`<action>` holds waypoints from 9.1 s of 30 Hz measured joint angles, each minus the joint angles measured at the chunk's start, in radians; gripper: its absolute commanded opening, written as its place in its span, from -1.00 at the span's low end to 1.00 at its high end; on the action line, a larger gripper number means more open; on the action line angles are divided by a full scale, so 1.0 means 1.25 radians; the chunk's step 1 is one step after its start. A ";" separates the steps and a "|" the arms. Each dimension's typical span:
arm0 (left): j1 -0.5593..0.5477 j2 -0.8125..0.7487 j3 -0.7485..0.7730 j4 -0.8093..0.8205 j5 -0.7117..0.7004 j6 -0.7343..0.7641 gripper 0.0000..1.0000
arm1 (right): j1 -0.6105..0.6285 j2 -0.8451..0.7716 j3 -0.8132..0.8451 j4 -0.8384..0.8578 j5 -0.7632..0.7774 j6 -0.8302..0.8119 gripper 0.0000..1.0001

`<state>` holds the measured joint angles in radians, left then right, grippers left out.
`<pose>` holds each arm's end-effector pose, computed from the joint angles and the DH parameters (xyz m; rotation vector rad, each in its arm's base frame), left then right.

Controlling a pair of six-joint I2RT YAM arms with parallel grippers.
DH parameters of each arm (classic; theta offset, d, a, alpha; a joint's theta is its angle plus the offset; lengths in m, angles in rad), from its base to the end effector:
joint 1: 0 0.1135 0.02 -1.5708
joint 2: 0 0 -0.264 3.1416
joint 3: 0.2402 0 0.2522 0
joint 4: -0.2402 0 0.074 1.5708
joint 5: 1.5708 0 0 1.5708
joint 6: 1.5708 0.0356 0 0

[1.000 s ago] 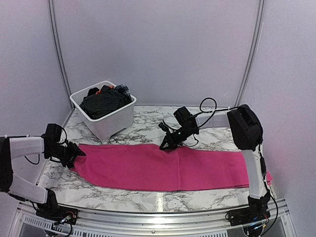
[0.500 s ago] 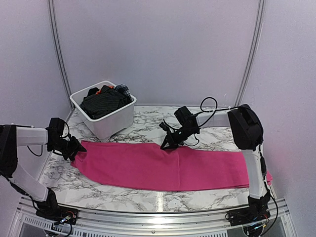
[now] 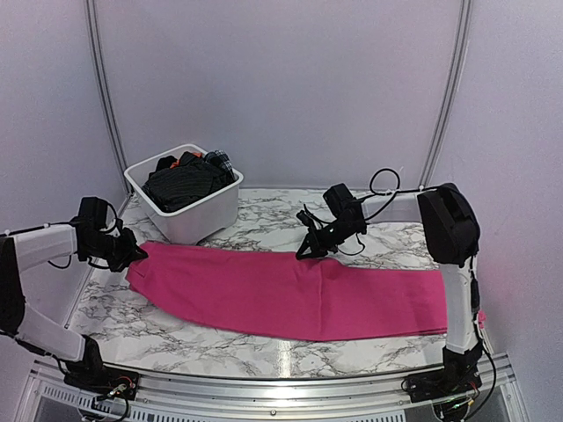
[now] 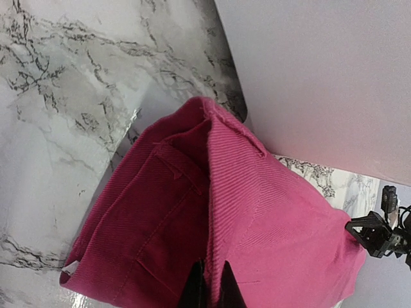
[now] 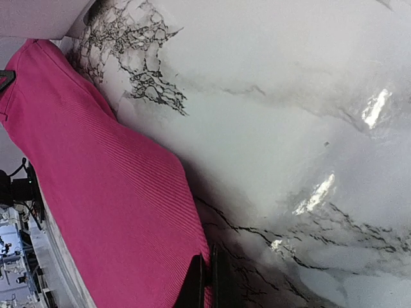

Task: Fold and stack the mixed laundry pile
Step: Adjust the rectangle-folded trousers at the center of the board, then fold the rectangle-folded trousers at the center of the board, then flatten out the rectangle-folded trousers at the center of the board.

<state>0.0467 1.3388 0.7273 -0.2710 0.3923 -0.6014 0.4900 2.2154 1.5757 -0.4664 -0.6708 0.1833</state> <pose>0.2626 -0.0014 0.1964 -0.6249 2.4176 -0.7204 0.3925 0.2344 0.1353 -0.6365 2.6511 1.1064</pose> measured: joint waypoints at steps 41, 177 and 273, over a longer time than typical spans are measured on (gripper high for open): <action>0.001 0.323 0.166 0.057 -0.161 0.026 -0.27 | -0.032 0.034 0.178 -0.090 0.167 0.020 0.29; 0.098 -0.211 -0.066 -0.070 -0.065 -0.001 0.98 | 0.028 -0.228 -0.360 0.159 0.063 0.265 -1.00; -0.331 -0.240 0.018 -0.078 -0.039 0.068 0.98 | 0.050 -0.416 -0.270 0.312 -0.066 0.424 0.22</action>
<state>-0.3672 1.0386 0.7498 -0.3691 0.3431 -0.5163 0.5529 1.6955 1.2385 -0.0765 -0.7528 0.7132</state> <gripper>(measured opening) 0.989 0.622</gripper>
